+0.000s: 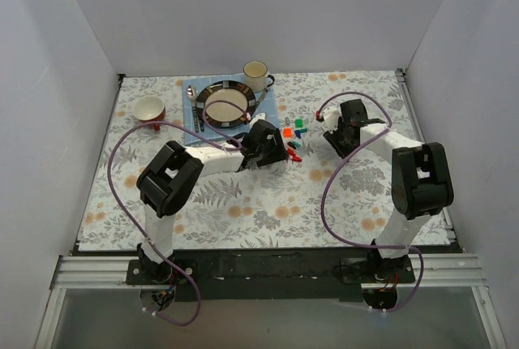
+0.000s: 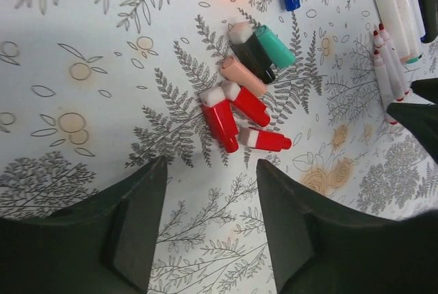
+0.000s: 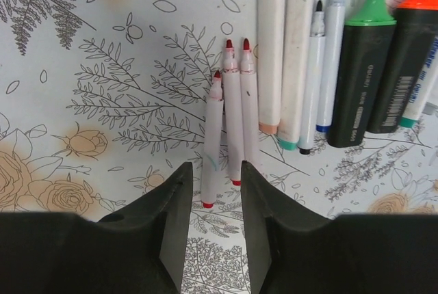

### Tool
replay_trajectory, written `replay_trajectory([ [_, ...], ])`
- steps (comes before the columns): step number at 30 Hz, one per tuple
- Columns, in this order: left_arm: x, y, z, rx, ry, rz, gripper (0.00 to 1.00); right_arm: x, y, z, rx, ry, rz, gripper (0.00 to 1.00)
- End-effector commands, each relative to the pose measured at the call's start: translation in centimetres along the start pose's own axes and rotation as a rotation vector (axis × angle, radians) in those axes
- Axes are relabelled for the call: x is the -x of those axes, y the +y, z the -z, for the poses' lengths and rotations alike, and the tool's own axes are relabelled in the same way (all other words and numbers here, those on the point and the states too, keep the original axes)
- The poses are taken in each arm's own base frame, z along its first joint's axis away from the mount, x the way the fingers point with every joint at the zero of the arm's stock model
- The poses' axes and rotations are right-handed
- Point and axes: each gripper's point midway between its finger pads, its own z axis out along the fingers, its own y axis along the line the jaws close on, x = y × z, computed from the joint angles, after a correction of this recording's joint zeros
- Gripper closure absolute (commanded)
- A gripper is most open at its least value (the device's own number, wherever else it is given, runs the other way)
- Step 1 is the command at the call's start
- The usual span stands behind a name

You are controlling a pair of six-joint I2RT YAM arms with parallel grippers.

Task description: Open the pen caps

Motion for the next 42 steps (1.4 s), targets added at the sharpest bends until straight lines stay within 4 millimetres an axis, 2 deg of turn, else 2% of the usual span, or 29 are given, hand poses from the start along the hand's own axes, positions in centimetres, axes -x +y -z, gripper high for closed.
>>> replay_trajectory([
  [1, 3.3, -0.6, 4.1, 0.020, -0.105, -0.056, 0.40, 2.9, -0.9, 3.1, -0.008, -0.145, -0.009, 0.58],
  [2, 3.8, -0.8, 4.7, 0.016, -0.120, -0.067, 0.34, 3.1, -0.7, 3.5, 0.007, -0.168, -0.008, 0.58],
  [4, 4.9, -1.3, 6.3, -0.001, -0.157, -0.106, 0.27, 4.0, 0.2, 4.5, 0.066, -0.234, 0.000, 0.56],
  [5, 5.7, -1.9, 8.0, -0.030, -0.183, -0.121, 0.25, 4.5, 0.4, 5.6, 0.077, -0.273, 0.003, 0.56],
  [6, 6.1, -2.2, 8.9, -0.043, -0.198, -0.138, 0.15, 4.9, 0.6, 6.2, 0.090, -0.301, 0.003, 0.56],
  [7, 6.5, -2.1, 9.7, -0.054, -0.211, -0.170, 0.11, 5.5, 1.0, 7.0, 0.132, -0.353, 0.002, 0.55],
  [8, 7.4, -2.8, 12.0, -0.100, -0.241, -0.178, 0.11, 5.9, 1.0, 8.4, 0.131, -0.397, 0.000, 0.54],
  [10, 8.4, -2.7, 14.4, -0.134, -0.280, -0.208, 0.05, 6.7, 1.1, 10.2, 0.172, -0.485, -0.023, 0.50],
  [11, 8.7, -3.2, 16.8, -0.180, -0.306, -0.226, 0.04, 7.0, 1.0, 11.8, 0.170, -0.536, -0.025, 0.49],
  [14, 9.7, -1.9, 20.6, -0.173, -0.364, -0.266, 0.02, 7.9, 0.5, 15.9, 0.197, -0.690, -0.056, 0.42],
  [15, 10.2, -1.7, 23.0, -0.192, -0.407, -0.270, 0.02, 7.7, 0.1, 16.8, 0.207, -0.737, -0.070, 0.40],
  [17, 10.0, 0.0, 24.8, -0.149, -0.423, -0.293, 0.02, 7.8, 0.1, 19.0, 0.191, -0.803, -0.062, 0.28],
  [18, 10.2, 0.7, 26.6, -0.138, -0.464, -0.290, 0.02, 7.6, 0.1, 19.6, 0.198, -0.829, -0.071, 0.24],
  [19, 9.7, 1.5, 27.4, -0.121, -0.463, -0.292, 0.02, 7.5, 0.3, 20.1, 0.203, -0.845, -0.067, 0.15],
  [21, 9.2, 2.3, 28.7, -0.121, -0.478, -0.290, 0.02, 7.3, 0.9, 21.5, 0.241, -0.896, -0.050, 0.06],
  [22, 8.8, 2.7, 30.1, -0.143, -0.498, -0.285, 0.02, 7.1, 1.2, 21.7, 0.257, -0.907, -0.061, 0.02],
  [25, 7.7, 2.7, 32.0, -0.217, -0.524, -0.265, 0.02, 6.8, 0.9, 22.4, 0.318, -0.930, -0.148, 0.02],
  [29, 7.9, 2.4, 33.2, -0.240, -0.552, -0.254, 0.02, 6.2, -0.5, 22.9, 0.376, -0.919, -0.264, 0.02],
  [32, 8.4, 1.5, 32.8, -0.238, -0.521, -0.263, 0.02, 5.2, -0.7, 23.2, 0.424, -0.925, -0.285, 0.02],
  [35, 8.2, 0.1, 32.0, -0.271, -0.465, -0.269, 0.02, 4.8, -1.2, 23.6, 0.350, -0.945, -0.247, 0.02],
  [39, 8.8, -1.4, 29.7, -0.254, -0.383, -0.269, 0.02, 4.5, -2.1, 24.0, 0.216, -0.956, -0.192, 0.02],
  [42, 9.2, -2.2, 29.5, -0.261, -0.364, -0.264, 0.02, 4.5, -3.5, 24.7, 0.103, -0.952, -0.144, 0.02],
])
